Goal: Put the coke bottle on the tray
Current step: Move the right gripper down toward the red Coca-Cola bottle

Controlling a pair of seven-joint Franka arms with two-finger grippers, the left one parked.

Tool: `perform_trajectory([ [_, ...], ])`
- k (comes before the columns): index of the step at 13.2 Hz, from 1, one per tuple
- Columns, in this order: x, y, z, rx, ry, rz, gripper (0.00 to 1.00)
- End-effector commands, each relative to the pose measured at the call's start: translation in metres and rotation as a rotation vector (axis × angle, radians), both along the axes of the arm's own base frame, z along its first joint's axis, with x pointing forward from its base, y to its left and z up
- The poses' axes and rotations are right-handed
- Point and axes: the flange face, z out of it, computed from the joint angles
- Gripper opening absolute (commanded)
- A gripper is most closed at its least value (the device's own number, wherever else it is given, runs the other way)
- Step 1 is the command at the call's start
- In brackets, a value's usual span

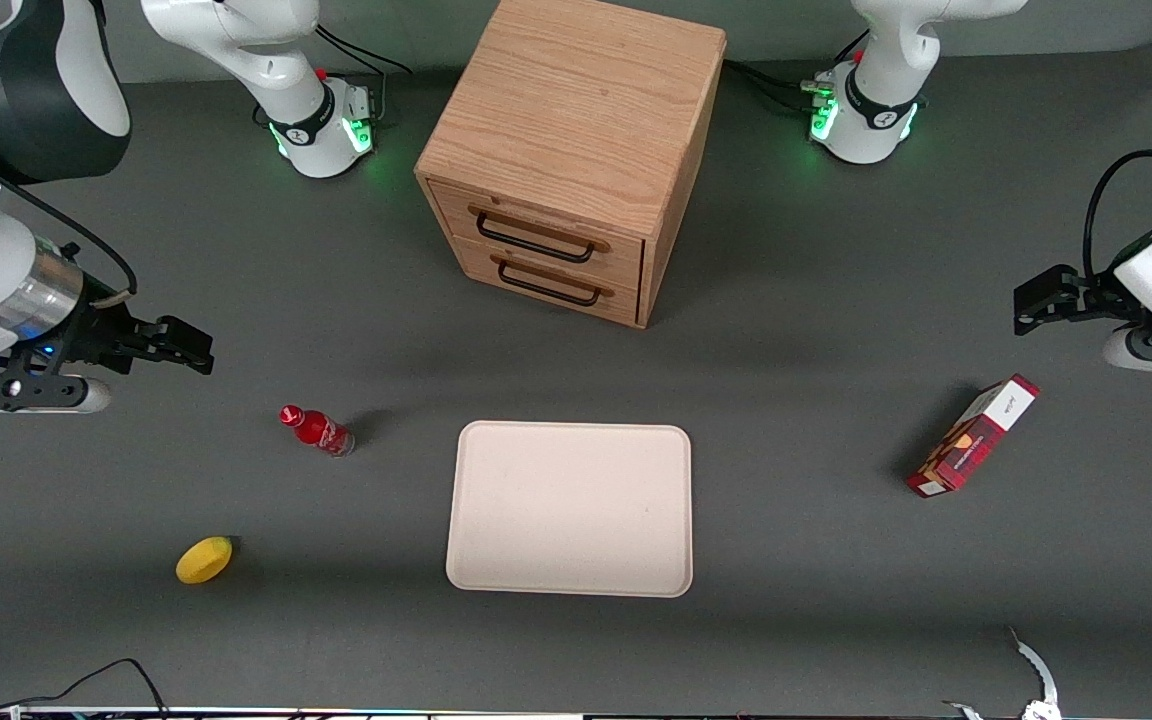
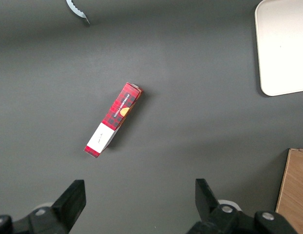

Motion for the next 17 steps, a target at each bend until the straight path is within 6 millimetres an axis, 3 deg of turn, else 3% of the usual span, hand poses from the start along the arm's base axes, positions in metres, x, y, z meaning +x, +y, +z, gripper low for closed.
perform_trajectory([
  [1,-0.002,0.002,-0.032,0.016,0.011,-0.005,1.0],
  [5,-0.003,-0.005,-0.101,0.023,-0.038,0.031,1.0],
  [10,-0.017,-0.004,-0.169,0.023,-0.084,0.043,0.99],
  [14,-0.025,-0.004,-0.205,0.021,-0.109,0.055,0.97],
  [17,-0.03,-0.004,-0.219,0.016,-0.117,0.064,0.93],
])
